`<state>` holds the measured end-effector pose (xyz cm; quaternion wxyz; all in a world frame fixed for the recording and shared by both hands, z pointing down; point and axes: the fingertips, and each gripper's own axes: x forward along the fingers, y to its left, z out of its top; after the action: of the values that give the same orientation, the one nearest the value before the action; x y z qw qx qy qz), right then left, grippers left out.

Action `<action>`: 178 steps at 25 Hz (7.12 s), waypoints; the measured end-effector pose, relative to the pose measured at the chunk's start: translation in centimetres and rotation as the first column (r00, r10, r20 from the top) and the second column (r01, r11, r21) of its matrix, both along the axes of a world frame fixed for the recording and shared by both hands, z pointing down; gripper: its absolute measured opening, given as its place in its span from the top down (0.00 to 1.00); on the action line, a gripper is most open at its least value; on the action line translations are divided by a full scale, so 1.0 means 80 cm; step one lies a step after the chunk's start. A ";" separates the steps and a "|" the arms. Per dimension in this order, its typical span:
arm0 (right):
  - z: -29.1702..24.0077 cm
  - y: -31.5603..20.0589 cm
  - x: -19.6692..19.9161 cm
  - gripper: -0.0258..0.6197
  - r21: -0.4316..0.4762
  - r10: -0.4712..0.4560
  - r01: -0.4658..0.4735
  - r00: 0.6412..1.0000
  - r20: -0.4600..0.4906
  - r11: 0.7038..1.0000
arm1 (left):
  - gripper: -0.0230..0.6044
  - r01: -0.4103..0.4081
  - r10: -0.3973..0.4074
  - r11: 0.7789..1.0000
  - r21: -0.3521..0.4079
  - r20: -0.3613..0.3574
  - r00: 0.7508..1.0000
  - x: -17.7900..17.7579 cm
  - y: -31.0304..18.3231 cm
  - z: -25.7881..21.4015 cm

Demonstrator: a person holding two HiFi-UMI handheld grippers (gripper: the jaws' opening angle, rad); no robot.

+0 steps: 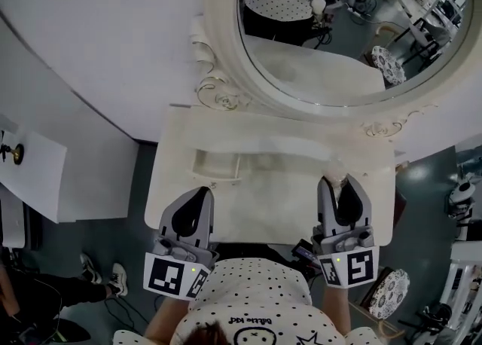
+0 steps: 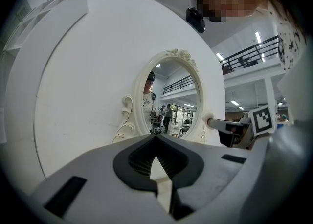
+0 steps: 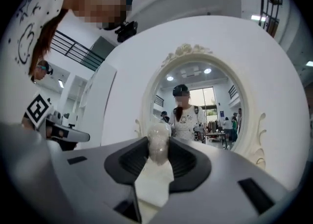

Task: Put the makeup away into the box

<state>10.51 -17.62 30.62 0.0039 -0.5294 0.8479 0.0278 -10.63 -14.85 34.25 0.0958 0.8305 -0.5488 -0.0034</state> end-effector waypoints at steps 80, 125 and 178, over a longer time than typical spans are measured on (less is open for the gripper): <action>0.344 -0.072 -0.286 0.75 -0.594 -0.685 0.415 0.641 -0.346 0.689 | 0.96 0.187 -0.187 0.980 -0.067 0.001 0.982 -0.074 -0.003 0.016; 0.169 -0.076 -0.211 0.95 -0.298 -0.390 0.324 0.899 -0.197 0.898 | 0.96 0.132 -0.133 0.990 -0.038 -0.020 0.991 -0.062 0.014 0.008; 0.052 0.118 -0.034 0.95 -0.184 -0.047 0.053 0.998 0.037 0.981 | 0.96 -0.121 0.122 0.992 0.032 -0.032 0.992 0.047 0.050 -0.011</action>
<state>7.81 -8.15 34.79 -0.0310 -0.5062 0.8598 -0.0599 -6.91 -10.86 33.35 0.0928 0.8634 -0.4955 -0.0201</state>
